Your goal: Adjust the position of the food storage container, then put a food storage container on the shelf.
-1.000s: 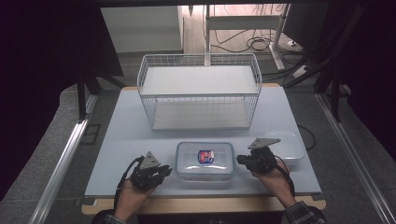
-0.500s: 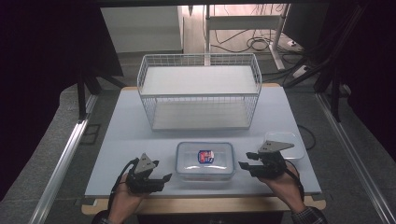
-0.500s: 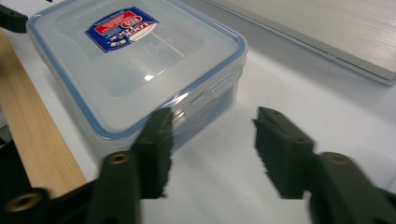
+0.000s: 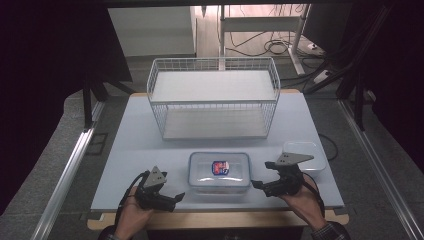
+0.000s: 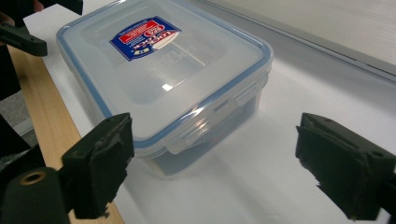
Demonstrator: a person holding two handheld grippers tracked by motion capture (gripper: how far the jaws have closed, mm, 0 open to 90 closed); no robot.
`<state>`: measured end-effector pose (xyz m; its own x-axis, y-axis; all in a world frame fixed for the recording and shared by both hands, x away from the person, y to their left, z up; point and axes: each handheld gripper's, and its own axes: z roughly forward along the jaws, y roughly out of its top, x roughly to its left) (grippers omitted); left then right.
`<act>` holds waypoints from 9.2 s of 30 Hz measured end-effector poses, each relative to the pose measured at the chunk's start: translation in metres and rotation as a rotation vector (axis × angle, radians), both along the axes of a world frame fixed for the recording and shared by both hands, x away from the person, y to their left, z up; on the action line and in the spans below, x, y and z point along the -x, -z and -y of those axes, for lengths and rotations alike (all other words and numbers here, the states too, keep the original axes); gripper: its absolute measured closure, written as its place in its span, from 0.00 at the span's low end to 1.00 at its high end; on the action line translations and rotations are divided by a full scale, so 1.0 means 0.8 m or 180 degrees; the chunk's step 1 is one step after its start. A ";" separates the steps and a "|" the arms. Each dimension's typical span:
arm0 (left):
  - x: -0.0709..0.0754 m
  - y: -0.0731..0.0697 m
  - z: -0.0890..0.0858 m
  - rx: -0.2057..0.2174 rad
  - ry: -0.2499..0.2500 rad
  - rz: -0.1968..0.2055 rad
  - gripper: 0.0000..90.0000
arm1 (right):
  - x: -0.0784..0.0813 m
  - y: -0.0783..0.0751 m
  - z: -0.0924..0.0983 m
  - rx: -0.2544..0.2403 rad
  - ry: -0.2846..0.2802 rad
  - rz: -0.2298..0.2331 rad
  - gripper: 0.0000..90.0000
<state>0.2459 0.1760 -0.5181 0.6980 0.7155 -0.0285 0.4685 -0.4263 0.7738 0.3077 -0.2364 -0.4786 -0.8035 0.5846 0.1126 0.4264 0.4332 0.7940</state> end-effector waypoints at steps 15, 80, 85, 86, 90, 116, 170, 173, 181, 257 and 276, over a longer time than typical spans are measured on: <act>-0.006 -0.019 0.000 0.0082 0.0015 -0.0333 0.02 | 0.001 -0.009 -0.015 0.0090 0.0115 -0.0058 0.08; -0.065 -0.005 0.001 0.1459 0.0202 -0.1260 0.59 | -0.017 0.007 -0.020 -0.0618 0.0193 -0.1165 0.57; -0.060 -0.011 0.003 0.1390 0.0144 -0.1026 0.59 | -0.015 0.008 -0.022 -0.0634 0.0236 -0.1028 0.56; -0.058 -0.016 0.002 0.1394 0.0123 -0.0930 0.58 | -0.013 0.008 -0.024 -0.0651 0.0220 -0.0965 0.56; -0.054 -0.024 0.002 0.1383 0.0125 -0.0792 0.58 | -0.012 0.003 -0.024 -0.0692 0.0187 -0.0847 0.56; -0.062 -0.091 -0.005 0.1329 0.0123 -0.0265 0.58 | -0.035 -0.072 -0.032 -0.0803 -0.0002 -0.0152 0.56; -0.189 -0.248 -0.023 0.1330 0.0068 0.0220 0.58 | -0.162 -0.218 -0.052 -0.1121 0.0007 0.0282 0.55; -0.200 -0.243 -0.023 0.1369 0.0050 0.0196 0.58 | -0.173 -0.217 -0.053 -0.1098 0.0048 0.0254 0.55; -0.215 -0.236 -0.020 0.1413 -0.0022 0.0131 0.57 | -0.193 -0.215 -0.053 -0.1112 0.0109 0.0166 0.54; -0.231 -0.242 -0.016 0.1184 -0.0532 0.0469 0.48 | -0.207 -0.219 -0.088 -0.0675 0.0654 0.0431 0.64; -0.192 -0.210 -0.011 0.1046 -0.0348 0.0462 0.37 | -0.169 -0.194 -0.071 -0.0559 0.0450 0.0589 0.58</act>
